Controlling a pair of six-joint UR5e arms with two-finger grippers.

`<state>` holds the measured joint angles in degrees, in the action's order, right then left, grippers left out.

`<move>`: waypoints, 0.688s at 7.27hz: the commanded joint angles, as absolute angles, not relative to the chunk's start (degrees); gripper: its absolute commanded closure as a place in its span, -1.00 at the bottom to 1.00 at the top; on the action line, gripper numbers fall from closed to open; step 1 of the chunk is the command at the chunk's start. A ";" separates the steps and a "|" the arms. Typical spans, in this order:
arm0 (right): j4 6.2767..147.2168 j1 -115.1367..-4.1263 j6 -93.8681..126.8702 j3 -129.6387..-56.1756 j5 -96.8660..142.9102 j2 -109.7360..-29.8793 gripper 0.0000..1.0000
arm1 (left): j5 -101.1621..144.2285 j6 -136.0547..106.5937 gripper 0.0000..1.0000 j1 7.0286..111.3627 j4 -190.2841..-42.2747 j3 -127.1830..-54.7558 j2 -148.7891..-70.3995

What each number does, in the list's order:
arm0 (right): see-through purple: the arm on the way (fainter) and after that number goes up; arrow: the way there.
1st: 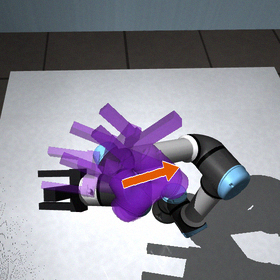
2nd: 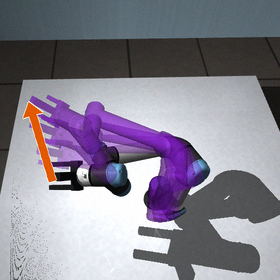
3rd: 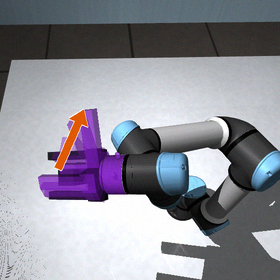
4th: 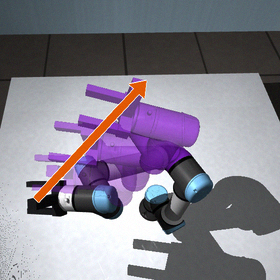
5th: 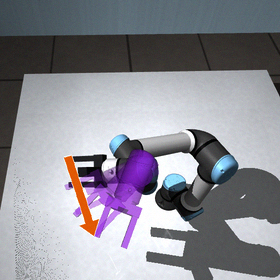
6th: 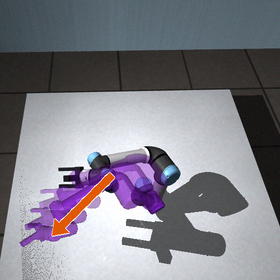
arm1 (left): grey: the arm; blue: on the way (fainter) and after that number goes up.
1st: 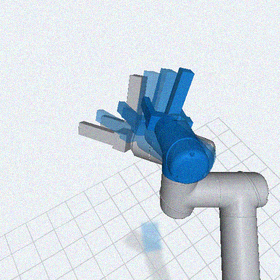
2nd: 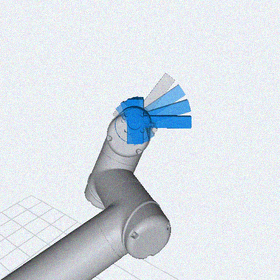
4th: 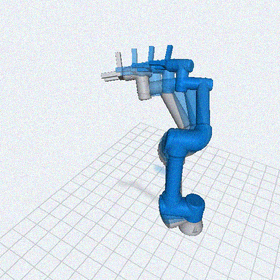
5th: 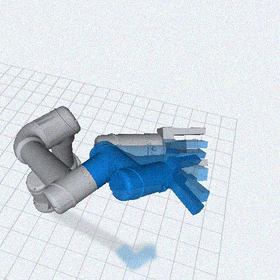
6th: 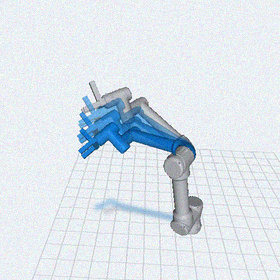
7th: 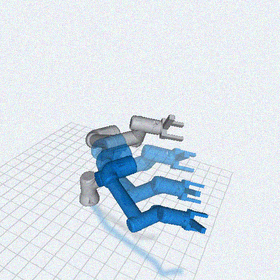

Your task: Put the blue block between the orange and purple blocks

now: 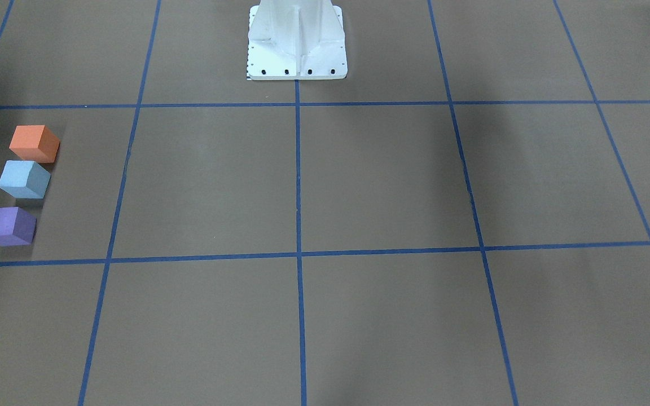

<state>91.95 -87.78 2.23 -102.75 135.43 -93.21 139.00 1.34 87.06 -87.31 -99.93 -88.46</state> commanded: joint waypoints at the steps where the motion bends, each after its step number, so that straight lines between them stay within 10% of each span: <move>1: 90.44 -87.10 1.84 -102.39 135.17 -93.77 -1.00 | 138.60 1.49 -1.00 87.10 -87.54 -99.32 -88.16; 5: 88.16 -86.84 2.72 -98.26 138.76 -93.86 -1.00 | 138.60 0.97 -1.00 87.10 -87.63 -99.14 -87.89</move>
